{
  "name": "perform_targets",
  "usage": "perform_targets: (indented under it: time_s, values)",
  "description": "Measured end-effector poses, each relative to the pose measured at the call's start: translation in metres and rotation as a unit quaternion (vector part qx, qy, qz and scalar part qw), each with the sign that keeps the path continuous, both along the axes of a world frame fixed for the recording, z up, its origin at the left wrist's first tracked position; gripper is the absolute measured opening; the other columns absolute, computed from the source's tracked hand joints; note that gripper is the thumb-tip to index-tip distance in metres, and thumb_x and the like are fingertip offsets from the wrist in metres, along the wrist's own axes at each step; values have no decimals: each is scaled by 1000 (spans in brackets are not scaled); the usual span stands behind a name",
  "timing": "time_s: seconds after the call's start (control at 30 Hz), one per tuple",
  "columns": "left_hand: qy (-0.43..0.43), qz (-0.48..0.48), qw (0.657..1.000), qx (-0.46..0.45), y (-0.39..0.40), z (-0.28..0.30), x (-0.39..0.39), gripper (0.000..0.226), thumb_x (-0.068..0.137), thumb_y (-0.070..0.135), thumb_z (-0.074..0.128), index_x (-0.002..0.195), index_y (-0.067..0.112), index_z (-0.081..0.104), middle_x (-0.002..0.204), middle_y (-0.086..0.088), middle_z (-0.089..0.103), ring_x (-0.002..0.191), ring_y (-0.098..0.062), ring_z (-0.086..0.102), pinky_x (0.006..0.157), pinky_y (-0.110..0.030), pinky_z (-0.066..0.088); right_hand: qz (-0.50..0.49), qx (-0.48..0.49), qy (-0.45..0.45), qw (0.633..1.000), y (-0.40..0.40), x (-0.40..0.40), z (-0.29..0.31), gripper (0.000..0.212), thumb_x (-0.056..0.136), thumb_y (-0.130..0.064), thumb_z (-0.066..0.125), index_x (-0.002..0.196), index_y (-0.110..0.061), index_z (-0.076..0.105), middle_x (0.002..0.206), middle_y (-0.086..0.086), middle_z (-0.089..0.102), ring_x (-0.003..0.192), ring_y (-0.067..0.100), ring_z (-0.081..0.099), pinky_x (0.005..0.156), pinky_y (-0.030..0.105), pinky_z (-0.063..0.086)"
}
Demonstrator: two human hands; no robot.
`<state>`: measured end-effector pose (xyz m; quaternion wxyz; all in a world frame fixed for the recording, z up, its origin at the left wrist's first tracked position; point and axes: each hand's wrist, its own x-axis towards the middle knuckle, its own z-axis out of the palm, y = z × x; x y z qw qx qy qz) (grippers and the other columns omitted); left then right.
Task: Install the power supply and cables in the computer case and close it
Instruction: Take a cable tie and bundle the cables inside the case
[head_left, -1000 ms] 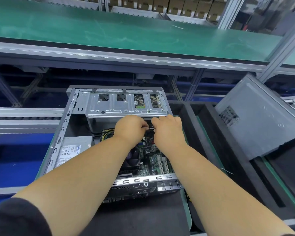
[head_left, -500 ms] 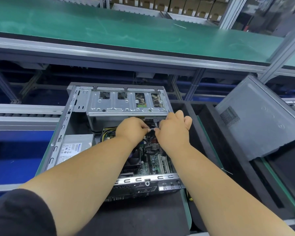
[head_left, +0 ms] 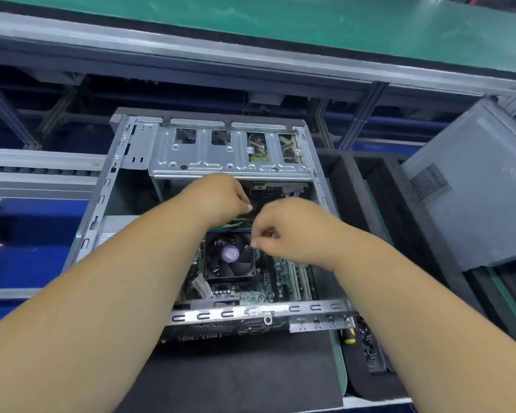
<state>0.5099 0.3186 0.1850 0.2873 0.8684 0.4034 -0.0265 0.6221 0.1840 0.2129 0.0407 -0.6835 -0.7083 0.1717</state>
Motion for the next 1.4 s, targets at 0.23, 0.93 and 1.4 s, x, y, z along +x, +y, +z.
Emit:
perform_targets:
  time_s: [0.23, 0.93, 1.4]
  values:
    - [48, -13, 998, -40, 2, 5, -3, 22, 92, 38, 61, 105, 26, 74, 90, 11, 66, 95, -16, 61, 81, -27, 46, 71, -361, 32, 929, 18, -9, -16, 36, 89, 1, 53, 112, -19, 74, 101, -1, 76, 90, 14, 72, 82, 26, 57]
    - [346, -91, 934, 4, 23, 36, -44, 46, 98, 6, 35, 140, 17, 51, 146, -4, 46, 129, -23, 46, 105, -30, 38, -9, -137, 95, 986, 46, 6, 17, 36, 88, -5, 53, 100, -32, 73, 100, -12, 68, 84, 11, 64, 59, 22, 46]
    - [90, 58, 994, -20, -14, 48, -79, 34, 96, 32, 52, 129, 36, 59, 125, 13, 58, 107, -7, 52, 91, -25, 39, 46, -147, -84, 984, 35, 3, 9, 31, 93, -12, 51, 121, -11, 66, 121, 12, 66, 107, 29, 63, 89, 41, 54]
